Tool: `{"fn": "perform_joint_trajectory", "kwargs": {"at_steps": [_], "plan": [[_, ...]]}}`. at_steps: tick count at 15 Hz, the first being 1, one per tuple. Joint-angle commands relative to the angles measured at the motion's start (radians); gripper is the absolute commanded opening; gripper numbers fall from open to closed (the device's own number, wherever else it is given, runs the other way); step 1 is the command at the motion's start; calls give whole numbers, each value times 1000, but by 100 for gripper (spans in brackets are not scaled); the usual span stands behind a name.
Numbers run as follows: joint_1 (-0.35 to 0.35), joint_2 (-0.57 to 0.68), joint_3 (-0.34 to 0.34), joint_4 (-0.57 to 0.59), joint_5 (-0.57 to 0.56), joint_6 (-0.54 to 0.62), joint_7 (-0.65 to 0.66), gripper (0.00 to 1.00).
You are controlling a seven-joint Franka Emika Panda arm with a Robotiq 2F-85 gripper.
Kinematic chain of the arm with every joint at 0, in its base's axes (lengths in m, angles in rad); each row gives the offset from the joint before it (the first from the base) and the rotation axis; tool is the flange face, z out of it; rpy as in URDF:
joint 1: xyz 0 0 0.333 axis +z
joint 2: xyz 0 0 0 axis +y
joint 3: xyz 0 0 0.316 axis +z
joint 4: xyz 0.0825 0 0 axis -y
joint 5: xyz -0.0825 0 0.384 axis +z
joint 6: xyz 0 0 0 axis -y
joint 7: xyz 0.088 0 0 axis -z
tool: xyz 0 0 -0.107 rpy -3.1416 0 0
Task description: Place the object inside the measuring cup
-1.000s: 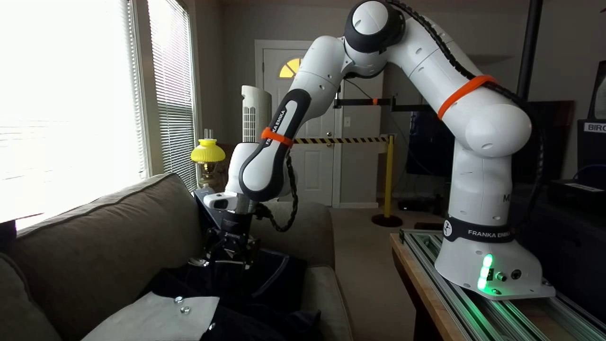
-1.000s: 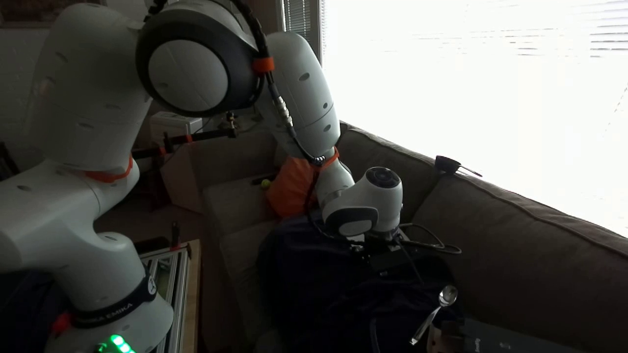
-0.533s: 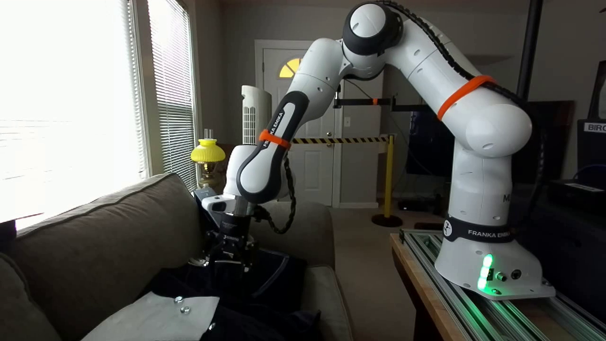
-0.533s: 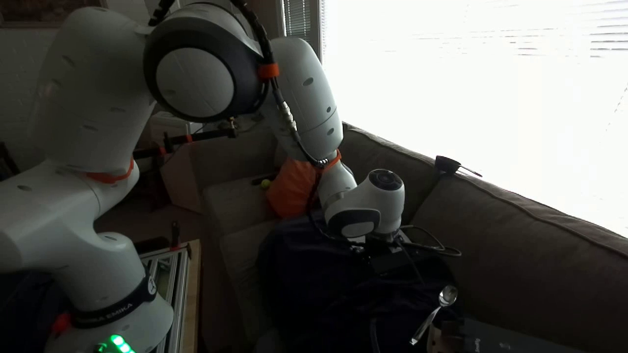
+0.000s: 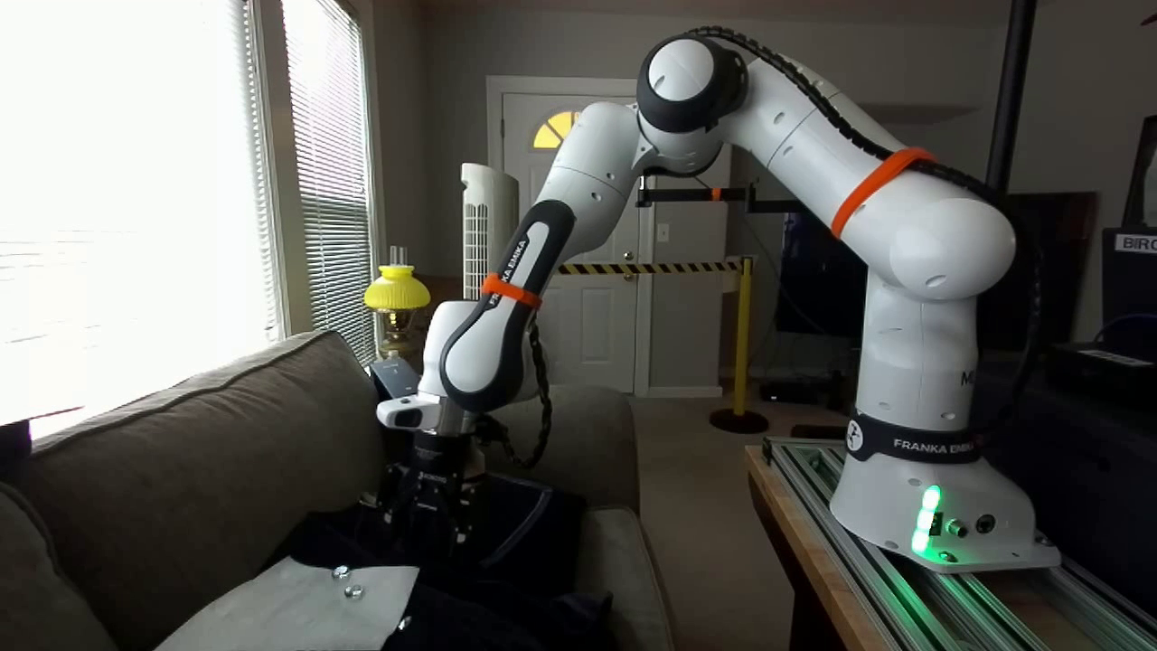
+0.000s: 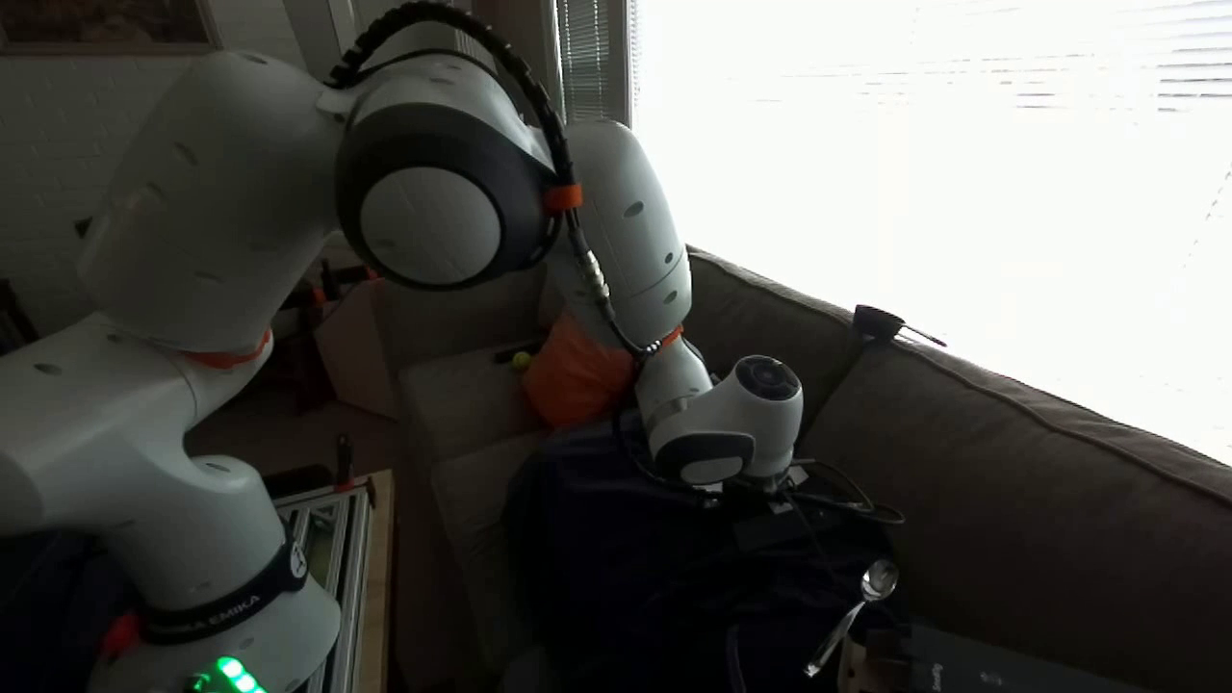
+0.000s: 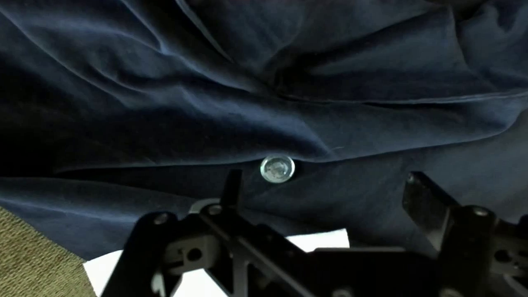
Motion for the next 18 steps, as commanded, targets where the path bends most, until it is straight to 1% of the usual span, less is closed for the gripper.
{"fn": "perform_joint_trajectory", "kwargs": {"at_steps": [1,2,3,4,5,6,9,10,18], "plan": [[1,68,3,66,-12,-9,-5,99],[2,76,3,71,-13,-5,-4,93],[2,83,4,79,-13,-6,-3,91],[1,93,5,88,-13,-1,-3,84],[-4,98,11,91,-12,1,-5,86],[-7,104,16,99,-11,-1,-8,84],[-14,115,30,112,-13,-1,-16,69],[-16,119,36,117,-13,-1,-17,75],[-9,139,32,145,-16,-12,-11,70]]}}
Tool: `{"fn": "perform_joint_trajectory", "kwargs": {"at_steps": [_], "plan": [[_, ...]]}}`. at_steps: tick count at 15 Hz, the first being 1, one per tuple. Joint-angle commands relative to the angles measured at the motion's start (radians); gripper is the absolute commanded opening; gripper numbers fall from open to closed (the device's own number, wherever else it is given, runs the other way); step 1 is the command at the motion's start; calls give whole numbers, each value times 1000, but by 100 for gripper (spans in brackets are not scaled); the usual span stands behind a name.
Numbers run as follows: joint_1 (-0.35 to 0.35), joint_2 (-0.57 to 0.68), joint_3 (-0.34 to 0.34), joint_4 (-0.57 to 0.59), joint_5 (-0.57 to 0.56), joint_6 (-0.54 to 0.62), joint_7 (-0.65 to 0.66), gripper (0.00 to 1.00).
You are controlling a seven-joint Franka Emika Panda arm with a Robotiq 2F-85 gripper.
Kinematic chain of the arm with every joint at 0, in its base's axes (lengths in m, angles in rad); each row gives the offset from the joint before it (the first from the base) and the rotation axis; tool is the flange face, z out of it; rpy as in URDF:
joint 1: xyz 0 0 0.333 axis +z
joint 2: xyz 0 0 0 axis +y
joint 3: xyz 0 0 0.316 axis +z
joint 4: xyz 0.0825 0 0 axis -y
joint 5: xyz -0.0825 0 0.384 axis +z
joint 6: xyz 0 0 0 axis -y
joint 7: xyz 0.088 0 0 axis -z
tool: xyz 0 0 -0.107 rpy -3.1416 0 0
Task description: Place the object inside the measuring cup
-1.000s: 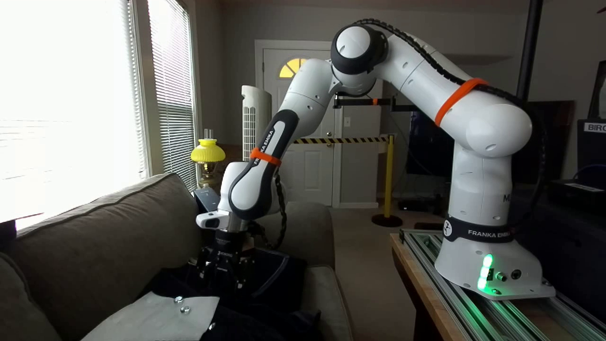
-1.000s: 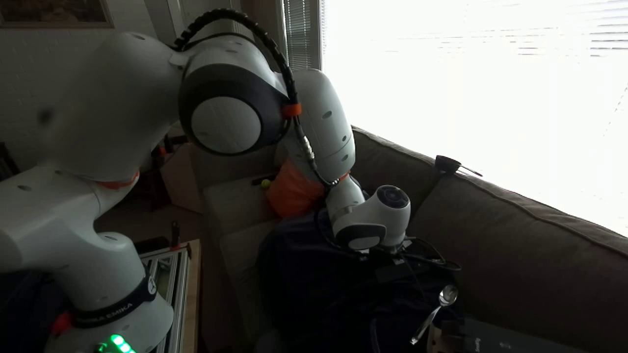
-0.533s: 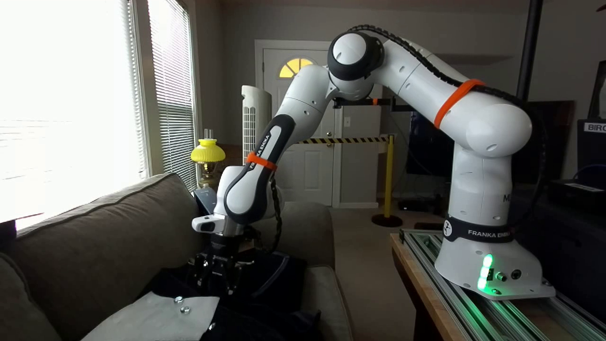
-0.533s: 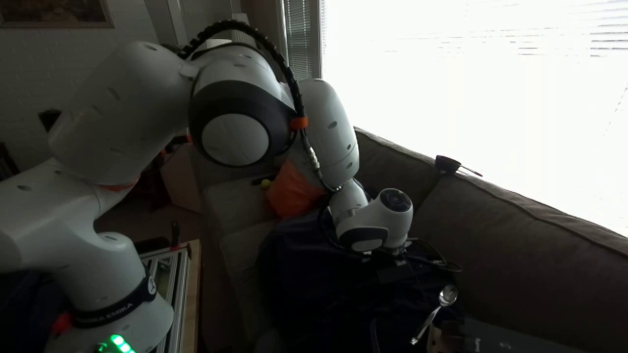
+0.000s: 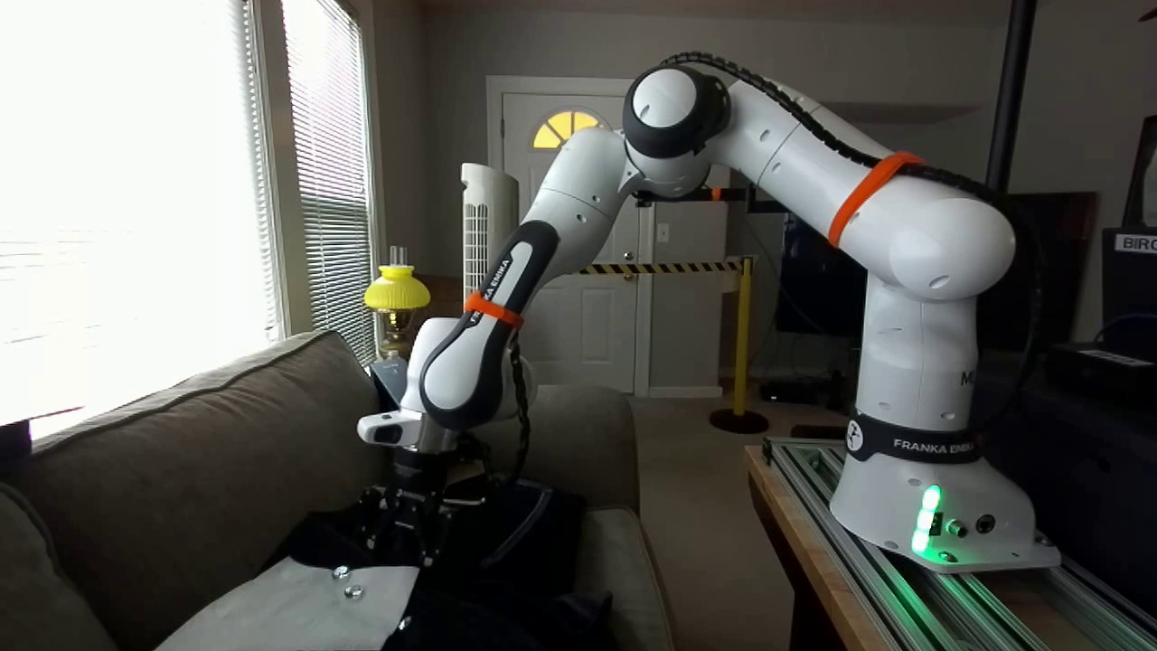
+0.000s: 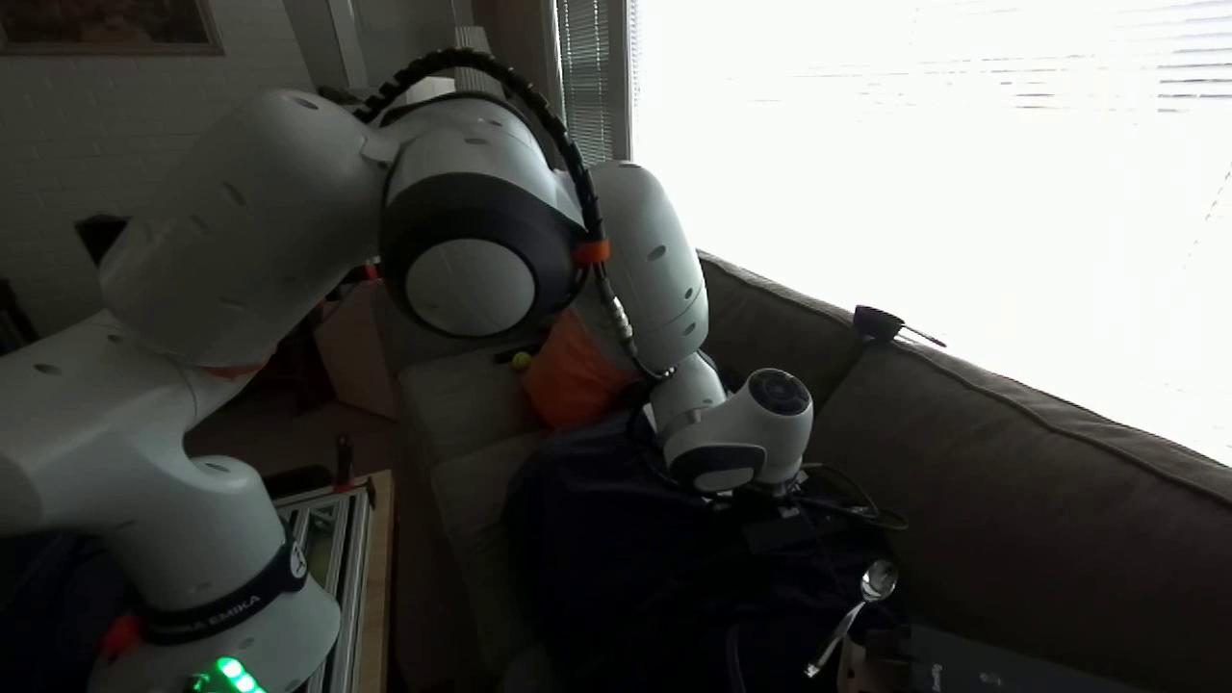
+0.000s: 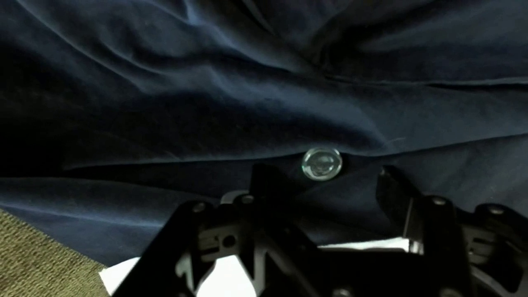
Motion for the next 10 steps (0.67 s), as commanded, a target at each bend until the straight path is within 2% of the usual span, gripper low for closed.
{"fn": "perform_joint_trajectory", "kwargs": {"at_steps": [1,3,5,7,8,9,10], "plan": [[-6,34,0,29,-17,-12,-10,70],[-11,32,4,23,-17,-12,-13,70],[-8,36,-1,28,-18,-15,-11,66],[-8,36,-3,28,-19,-13,-10,60],[-6,34,-6,26,-20,-11,-9,51],[-7,33,-6,25,-20,-11,-9,50],[-8,32,-5,24,-21,-10,-11,44]]}}
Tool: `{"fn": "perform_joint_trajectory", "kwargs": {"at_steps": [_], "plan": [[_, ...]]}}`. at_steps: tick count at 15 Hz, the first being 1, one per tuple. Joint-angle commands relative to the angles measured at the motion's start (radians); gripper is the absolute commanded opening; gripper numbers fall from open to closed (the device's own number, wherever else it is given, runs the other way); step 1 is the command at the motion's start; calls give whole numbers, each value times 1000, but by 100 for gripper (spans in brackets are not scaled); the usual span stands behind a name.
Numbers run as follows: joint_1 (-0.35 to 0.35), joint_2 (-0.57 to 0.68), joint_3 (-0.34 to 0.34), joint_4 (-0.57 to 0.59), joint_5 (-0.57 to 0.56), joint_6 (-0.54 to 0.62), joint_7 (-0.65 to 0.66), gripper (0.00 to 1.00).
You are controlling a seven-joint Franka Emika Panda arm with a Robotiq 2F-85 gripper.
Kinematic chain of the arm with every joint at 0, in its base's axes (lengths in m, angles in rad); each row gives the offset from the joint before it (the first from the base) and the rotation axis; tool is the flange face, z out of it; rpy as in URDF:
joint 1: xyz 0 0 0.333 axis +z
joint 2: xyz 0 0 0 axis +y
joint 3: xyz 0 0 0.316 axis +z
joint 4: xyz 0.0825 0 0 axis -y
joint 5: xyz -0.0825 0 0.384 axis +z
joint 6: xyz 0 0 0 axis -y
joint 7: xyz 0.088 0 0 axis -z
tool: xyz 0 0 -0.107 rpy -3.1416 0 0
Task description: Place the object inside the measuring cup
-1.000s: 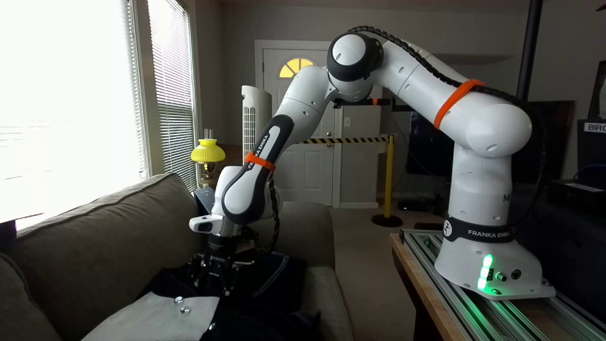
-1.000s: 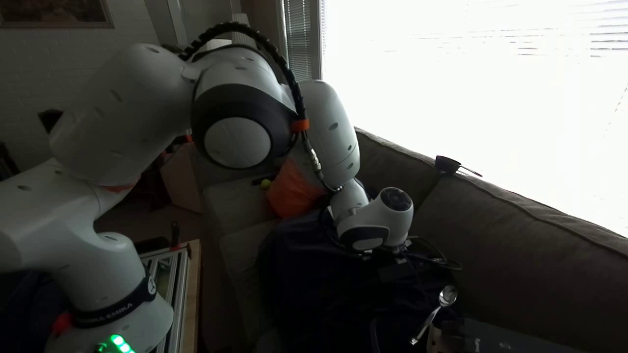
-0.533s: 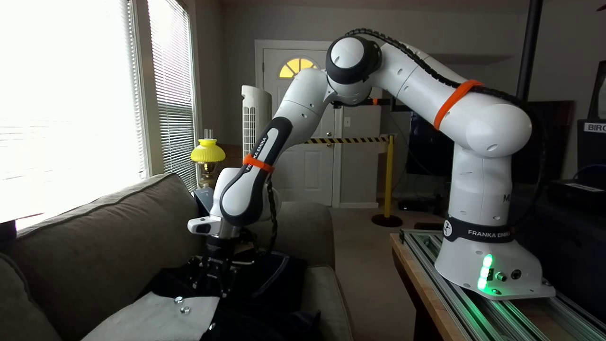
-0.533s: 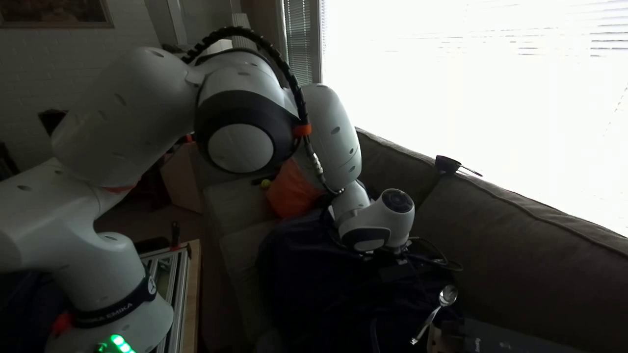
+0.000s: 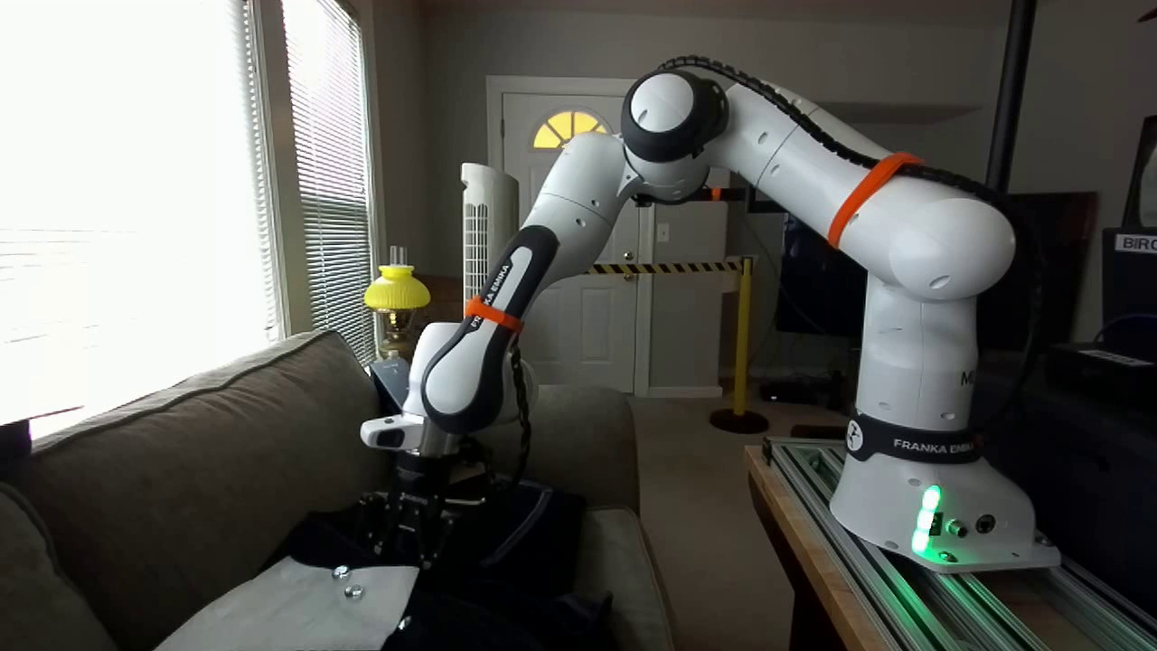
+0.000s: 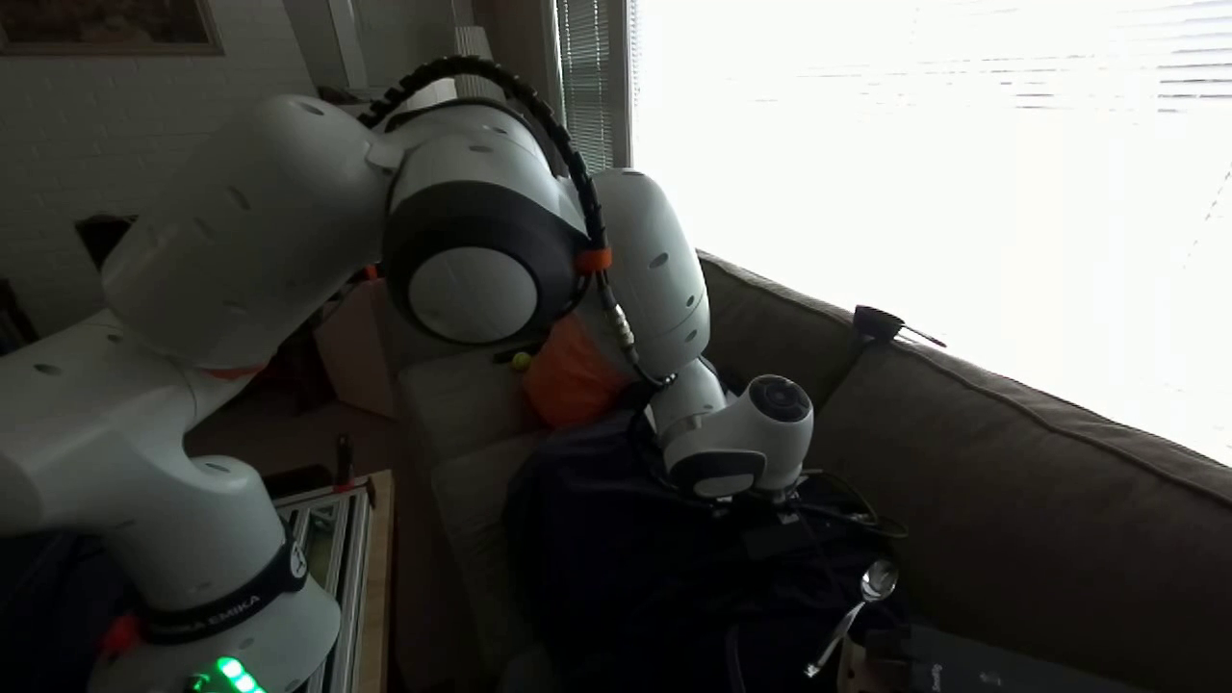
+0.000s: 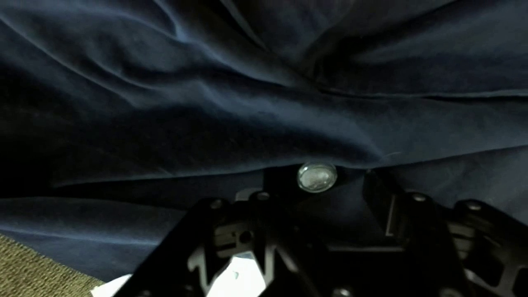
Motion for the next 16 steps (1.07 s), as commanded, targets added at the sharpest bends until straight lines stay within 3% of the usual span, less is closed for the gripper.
{"fn": "perform_joint_trajectory", "kwargs": {"at_steps": [1,2,4,5,11,16], "plan": [[-7,18,0,18,-20,-11,-10,34],[-6,18,-3,20,-20,-12,-9,19],[-6,18,-4,20,-20,-14,-8,0],[-5,17,-4,19,-20,-14,-8,6],[-21,-94,35,-31,8,-102,18,6],[59,-269,-8,-40,93,-231,229,6]]}}
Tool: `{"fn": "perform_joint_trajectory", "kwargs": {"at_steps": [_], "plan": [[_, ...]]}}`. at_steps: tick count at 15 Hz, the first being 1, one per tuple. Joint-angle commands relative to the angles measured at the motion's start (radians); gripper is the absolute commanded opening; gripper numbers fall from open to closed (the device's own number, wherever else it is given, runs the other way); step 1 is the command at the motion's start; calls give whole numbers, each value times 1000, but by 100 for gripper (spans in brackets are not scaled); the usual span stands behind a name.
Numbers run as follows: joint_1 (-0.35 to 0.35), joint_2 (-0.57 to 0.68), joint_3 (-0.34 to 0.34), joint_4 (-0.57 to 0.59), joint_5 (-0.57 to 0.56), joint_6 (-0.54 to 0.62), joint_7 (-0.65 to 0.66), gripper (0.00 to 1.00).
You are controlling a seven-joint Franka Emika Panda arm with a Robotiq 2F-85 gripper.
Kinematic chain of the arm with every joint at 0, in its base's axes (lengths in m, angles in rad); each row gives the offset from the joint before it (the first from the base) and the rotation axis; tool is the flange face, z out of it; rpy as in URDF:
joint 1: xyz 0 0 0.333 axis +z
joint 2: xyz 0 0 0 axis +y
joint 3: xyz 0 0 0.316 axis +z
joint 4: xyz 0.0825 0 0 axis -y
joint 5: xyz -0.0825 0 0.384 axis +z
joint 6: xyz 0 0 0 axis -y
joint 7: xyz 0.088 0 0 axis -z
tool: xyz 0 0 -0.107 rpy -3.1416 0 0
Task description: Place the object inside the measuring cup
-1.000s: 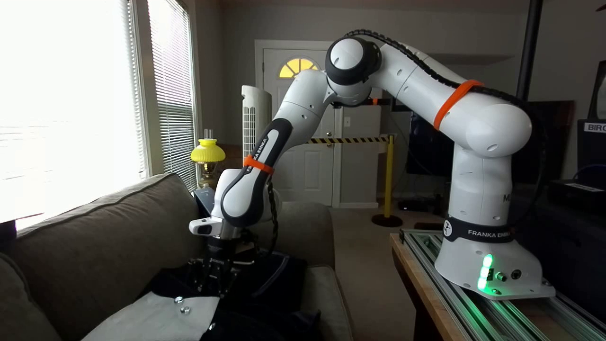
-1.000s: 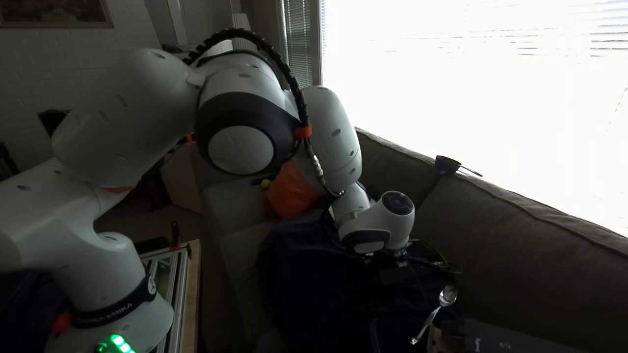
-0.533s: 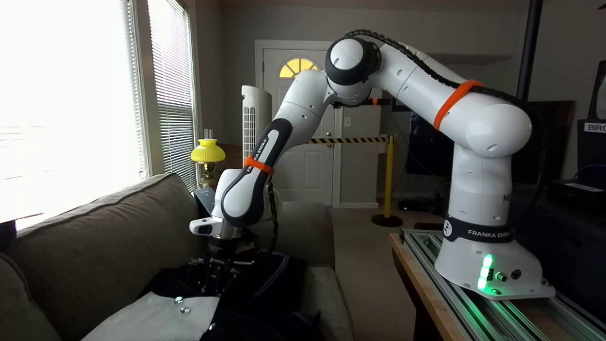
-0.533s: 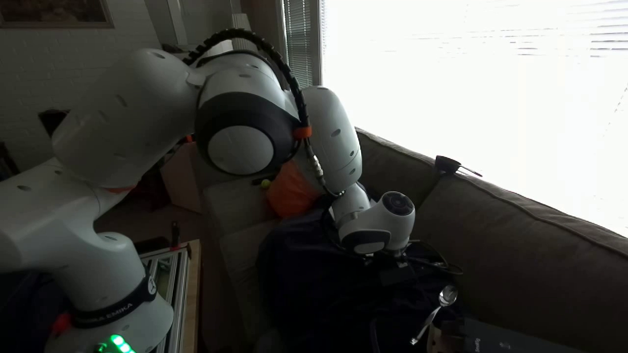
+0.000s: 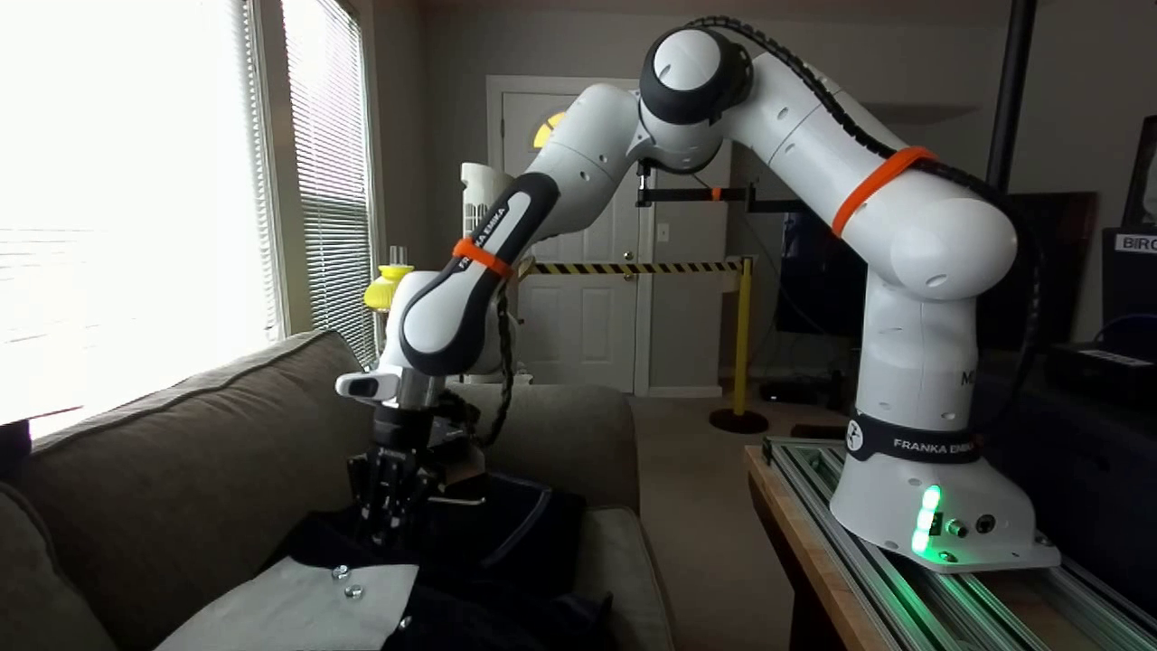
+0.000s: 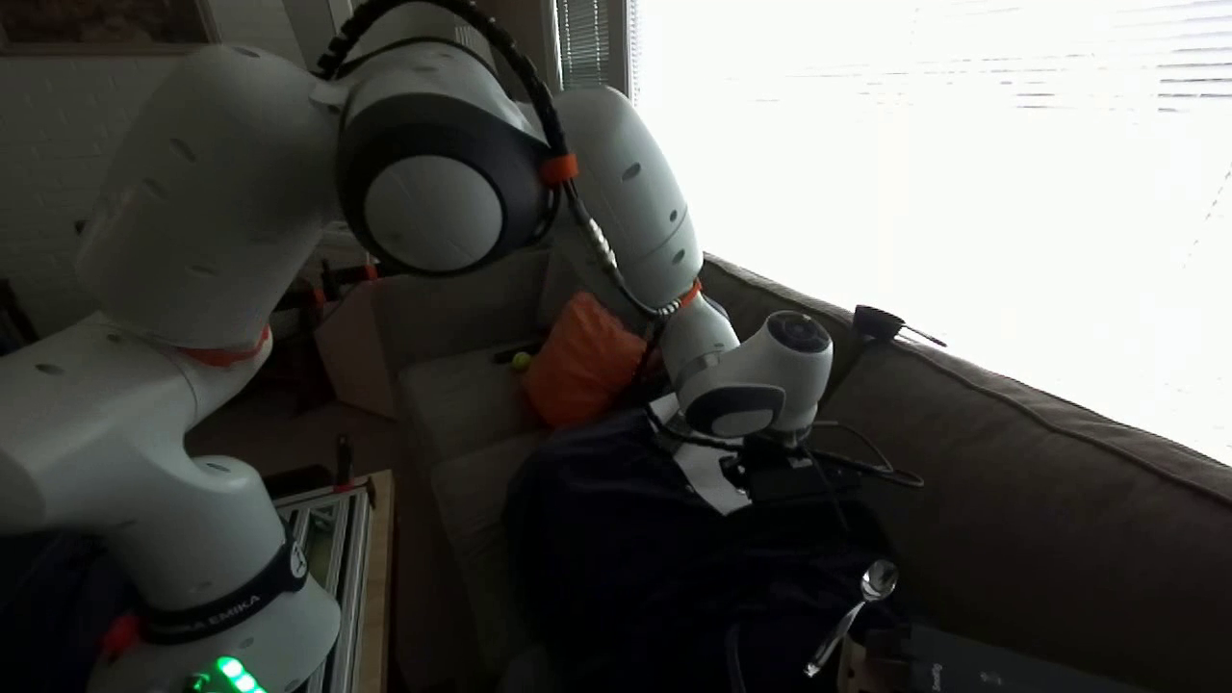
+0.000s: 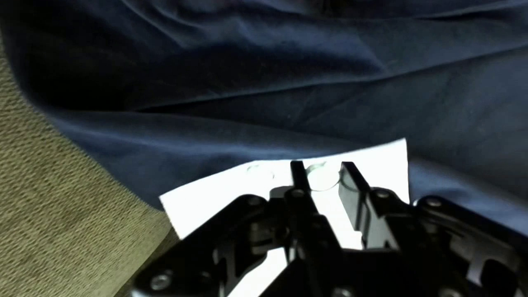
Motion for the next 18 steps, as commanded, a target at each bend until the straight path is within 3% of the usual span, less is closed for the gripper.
{"fn": "perform_joint_trajectory", "kwargs": {"at_steps": [1,5,9,13,18], "plan": [[74,-157,-54,-32,74,-98,174,6],[193,-268,-155,-15,55,-188,420,6],[275,-313,-198,36,46,-224,610,6],[327,-327,-229,153,23,-305,764,6],[361,-281,-252,385,1,-419,887,6]]}}
